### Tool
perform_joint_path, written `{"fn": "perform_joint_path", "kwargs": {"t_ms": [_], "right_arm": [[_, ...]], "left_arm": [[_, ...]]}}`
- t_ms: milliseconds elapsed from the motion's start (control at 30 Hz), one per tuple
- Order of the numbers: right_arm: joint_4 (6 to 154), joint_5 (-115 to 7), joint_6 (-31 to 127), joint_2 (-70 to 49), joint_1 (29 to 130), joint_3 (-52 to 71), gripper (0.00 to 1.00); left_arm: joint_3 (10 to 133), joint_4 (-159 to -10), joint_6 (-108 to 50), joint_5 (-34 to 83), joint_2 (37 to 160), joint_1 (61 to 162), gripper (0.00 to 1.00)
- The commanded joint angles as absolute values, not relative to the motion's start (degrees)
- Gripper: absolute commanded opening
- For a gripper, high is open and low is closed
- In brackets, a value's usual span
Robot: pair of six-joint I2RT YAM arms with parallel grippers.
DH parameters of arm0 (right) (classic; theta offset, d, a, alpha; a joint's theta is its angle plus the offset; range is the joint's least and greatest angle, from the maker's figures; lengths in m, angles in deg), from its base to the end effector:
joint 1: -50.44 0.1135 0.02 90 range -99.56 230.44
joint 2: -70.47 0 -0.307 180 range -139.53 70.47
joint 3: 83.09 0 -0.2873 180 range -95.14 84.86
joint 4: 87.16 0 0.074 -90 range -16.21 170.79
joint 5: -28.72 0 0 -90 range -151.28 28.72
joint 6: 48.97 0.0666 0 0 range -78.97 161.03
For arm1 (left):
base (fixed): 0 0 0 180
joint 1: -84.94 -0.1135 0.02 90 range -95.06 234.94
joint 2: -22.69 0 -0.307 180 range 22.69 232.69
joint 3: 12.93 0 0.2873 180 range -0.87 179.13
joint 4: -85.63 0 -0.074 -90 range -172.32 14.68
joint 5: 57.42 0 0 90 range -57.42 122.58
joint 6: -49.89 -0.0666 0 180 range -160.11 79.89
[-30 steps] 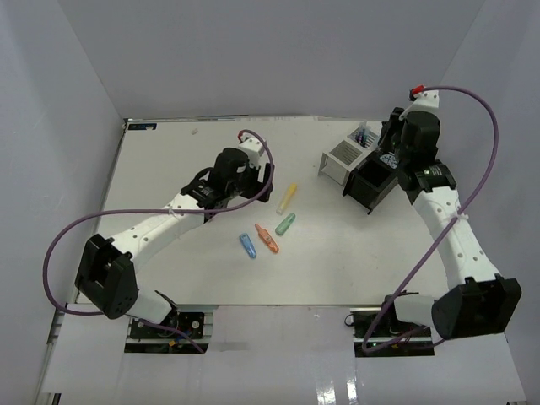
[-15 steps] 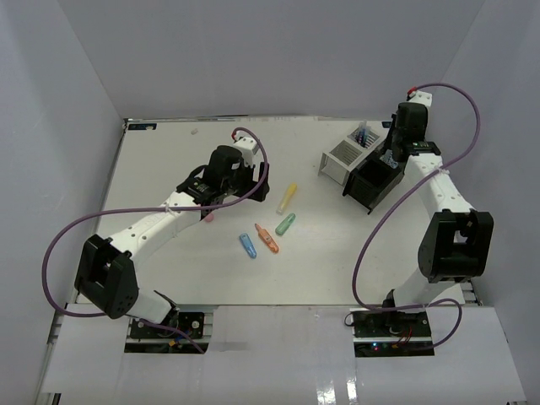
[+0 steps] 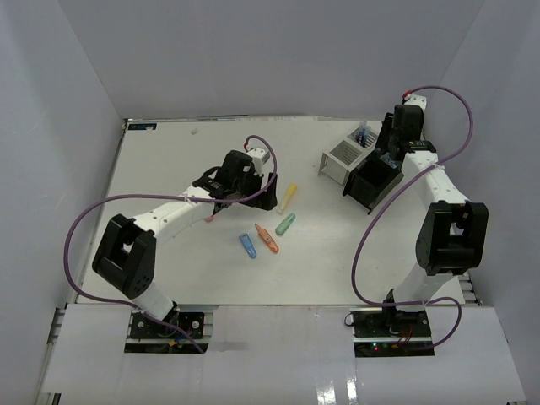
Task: Sort the stationery into containers
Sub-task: Place the stationery in the storage box.
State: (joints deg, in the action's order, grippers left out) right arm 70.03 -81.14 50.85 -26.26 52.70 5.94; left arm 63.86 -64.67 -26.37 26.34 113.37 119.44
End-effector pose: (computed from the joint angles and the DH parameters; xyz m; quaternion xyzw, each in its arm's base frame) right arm 0.4624 -0.0044 0.3242 0.1437 0.8392 -0.0945 0.5159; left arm 0.3289 -0.2348 0.2548 0.1864 0.8989 -0.2064 0.3386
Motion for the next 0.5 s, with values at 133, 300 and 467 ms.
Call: {"fn": "perform_joint_path", "kwargs": {"t_ms": [133,300,467], "right_arm": [[69.80,-80.27,49.29,-23.75,52.46,5.49,0.58],[69.98,-80.53,49.38,-23.92,52.46,6.54,0.43],[69.72,-80.88,49.29,-22.96,52.46,6.02,0.08]], "left_arm": [[66.19,-65.36,-24.46,21.77,114.54,119.48,0.98],[66.01,-65.62,-24.46,21.60,114.54,119.48,0.98],[66.10,-65.62,-24.55,21.42,114.19,119.48,0.98]]}}
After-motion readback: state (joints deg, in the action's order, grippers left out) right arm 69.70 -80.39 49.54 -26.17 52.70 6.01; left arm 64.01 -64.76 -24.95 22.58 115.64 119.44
